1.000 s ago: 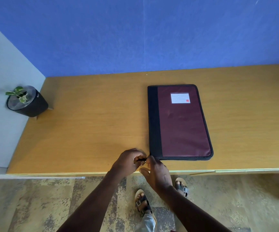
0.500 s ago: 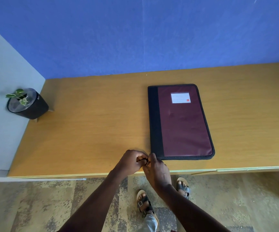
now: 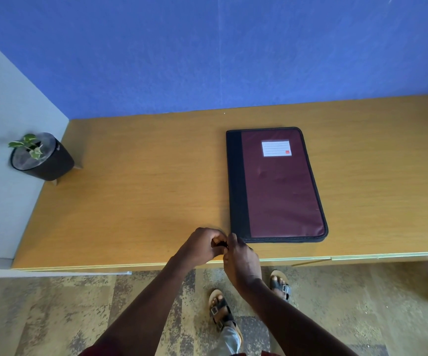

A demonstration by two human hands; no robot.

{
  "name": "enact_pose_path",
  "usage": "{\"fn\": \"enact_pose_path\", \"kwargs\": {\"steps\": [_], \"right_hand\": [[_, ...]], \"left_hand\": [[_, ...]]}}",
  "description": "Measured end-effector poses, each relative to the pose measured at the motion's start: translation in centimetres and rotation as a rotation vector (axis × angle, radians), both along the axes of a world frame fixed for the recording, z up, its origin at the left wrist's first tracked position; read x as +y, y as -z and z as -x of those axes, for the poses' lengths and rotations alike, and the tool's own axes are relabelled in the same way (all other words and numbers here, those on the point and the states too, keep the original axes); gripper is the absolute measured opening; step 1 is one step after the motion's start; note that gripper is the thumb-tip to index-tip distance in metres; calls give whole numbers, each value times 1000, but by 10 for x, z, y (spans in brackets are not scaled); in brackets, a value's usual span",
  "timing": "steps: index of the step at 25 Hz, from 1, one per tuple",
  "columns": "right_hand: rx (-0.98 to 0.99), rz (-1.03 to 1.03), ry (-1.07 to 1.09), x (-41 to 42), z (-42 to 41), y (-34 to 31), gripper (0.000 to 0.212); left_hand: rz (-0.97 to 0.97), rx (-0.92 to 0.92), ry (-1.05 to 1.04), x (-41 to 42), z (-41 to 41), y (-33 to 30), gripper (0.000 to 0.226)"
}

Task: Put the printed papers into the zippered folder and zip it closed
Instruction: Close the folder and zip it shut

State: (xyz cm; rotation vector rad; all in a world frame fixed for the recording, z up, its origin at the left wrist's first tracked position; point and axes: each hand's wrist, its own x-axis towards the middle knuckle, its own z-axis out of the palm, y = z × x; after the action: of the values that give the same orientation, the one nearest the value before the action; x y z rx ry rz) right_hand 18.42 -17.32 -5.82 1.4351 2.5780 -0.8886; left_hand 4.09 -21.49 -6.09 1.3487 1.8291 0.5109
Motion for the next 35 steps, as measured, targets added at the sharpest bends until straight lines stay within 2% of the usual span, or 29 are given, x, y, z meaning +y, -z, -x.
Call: {"fn": "enact_pose_path", "kwargs": {"steps": [6, 9, 12, 15, 23, 31, 35], "right_hand": [[37, -193, -102, -1, -10, -2, 25], [8, -258, -123, 2, -10, -4, 35], [-14, -176, -110, 1, -11, -7, 18], [-32, -143, -72, 0, -10, -6, 24], [-64, -89, -29, 6, -6, -5, 11], [-56, -159, 21, 28, -39, -4, 23], [-71, -234, 91, 42, -67, 3, 12]], "left_hand": [[-55, 124, 82, 1, 0, -3, 12], [-31, 134, 76, 3, 2, -2, 13], [-14, 131, 73, 4, 4, -2, 13], [-1, 66, 48, 4, 5, -1, 11], [13, 34, 29, 6, 10, -1, 8], [-26, 99, 16, 3, 11, -5, 5], [13, 125, 11, 5, 7, -6, 8]]}}
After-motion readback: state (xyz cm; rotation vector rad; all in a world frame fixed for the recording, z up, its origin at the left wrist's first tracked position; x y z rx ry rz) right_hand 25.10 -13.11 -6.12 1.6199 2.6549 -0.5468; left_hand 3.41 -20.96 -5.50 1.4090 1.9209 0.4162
